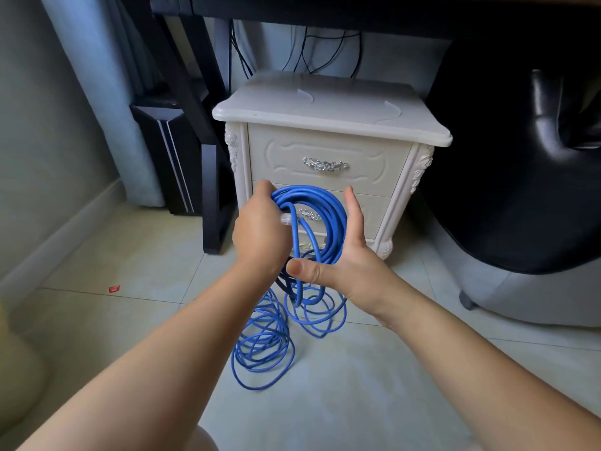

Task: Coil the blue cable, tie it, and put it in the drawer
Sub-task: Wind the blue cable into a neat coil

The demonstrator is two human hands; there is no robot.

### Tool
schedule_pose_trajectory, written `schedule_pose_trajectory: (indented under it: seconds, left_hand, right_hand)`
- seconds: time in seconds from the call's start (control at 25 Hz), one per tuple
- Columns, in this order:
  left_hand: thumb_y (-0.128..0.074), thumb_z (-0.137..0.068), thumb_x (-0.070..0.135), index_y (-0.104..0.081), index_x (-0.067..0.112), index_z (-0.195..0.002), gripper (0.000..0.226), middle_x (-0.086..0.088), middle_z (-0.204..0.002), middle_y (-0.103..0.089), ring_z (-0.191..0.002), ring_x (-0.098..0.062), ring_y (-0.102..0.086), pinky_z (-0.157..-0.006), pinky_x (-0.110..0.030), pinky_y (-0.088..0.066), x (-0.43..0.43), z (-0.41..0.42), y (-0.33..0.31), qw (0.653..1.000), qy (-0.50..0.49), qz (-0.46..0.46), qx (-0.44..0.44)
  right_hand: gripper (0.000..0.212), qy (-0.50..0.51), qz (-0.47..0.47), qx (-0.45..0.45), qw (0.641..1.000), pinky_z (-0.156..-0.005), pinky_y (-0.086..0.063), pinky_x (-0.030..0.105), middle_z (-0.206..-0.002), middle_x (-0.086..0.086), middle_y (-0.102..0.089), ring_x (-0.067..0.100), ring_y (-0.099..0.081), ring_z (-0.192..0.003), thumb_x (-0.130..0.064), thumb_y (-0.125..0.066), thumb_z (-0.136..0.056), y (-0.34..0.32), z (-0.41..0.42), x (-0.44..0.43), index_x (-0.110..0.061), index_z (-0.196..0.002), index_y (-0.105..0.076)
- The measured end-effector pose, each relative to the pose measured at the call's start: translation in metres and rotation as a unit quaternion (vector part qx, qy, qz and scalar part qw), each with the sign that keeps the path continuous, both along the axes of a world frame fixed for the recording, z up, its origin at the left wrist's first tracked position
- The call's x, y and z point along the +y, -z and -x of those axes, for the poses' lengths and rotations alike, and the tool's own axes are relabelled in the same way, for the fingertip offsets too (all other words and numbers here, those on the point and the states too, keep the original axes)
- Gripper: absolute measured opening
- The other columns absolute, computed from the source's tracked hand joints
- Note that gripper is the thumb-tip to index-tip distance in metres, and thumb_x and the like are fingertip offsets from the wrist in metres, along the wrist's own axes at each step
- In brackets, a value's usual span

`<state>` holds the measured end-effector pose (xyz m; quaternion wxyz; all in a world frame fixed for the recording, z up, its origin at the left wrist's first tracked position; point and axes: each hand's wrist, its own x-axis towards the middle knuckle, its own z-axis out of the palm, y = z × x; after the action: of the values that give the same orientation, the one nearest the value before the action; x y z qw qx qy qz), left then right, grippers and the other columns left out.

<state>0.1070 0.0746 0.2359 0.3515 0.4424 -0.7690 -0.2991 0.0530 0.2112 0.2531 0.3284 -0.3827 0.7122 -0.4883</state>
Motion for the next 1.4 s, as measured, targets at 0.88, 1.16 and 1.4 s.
schedule_pose_trajectory:
  seconds: [0.88, 1.16, 1.4]
  left_hand:
    - [-0.062, -0.079, 0.009, -0.033, 0.035, -0.148, 0.079, 0.002, -0.110, -0.069, -0.097, -0.019, -0.062, -0.081, -0.026, -0.048, 0.024, -0.014, -0.018, 0.919, 0.355, 0.065, -0.161]
    - [-0.056, -0.086, 0.013, -0.066, 0.025, -0.098, 0.020, 0.004, -0.076, -0.065, -0.084, -0.026, -0.065, -0.076, -0.036, -0.053, 0.014, -0.009, -0.018, 0.965, 0.238, 0.041, -0.101]
    - [-0.062, -0.091, 0.012, -0.065, 0.015, -0.088, 0.004, -0.001, -0.060, -0.050, -0.054, -0.016, -0.048, -0.055, -0.033, -0.059, 0.020, -0.007, -0.021, 0.956, 0.113, -0.218, 0.159]
  right_hand:
    - [0.027, 0.022, -0.134, 0.374, 0.917, -0.078, -0.050, 0.038, -0.099, 0.002, -0.065, 0.028, -0.057, -0.092, -0.015, -0.061, -0.079, -0.008, 0.024, -0.012, -0.020, -0.104, -0.055]
    - [0.025, 0.055, -0.122, 0.218, 0.967, -0.056, -0.040, 0.019, -0.079, -0.004, -0.061, 0.013, -0.053, -0.064, -0.019, -0.070, -0.075, -0.009, 0.042, -0.002, -0.024, -0.092, -0.053]
    - [0.026, 0.092, 0.044, -0.141, 0.985, -0.085, -0.049, 0.040, -0.069, -0.005, -0.065, 0.020, -0.063, -0.080, -0.010, -0.077, -0.075, 0.013, 0.036, -0.003, -0.019, -0.081, -0.054]
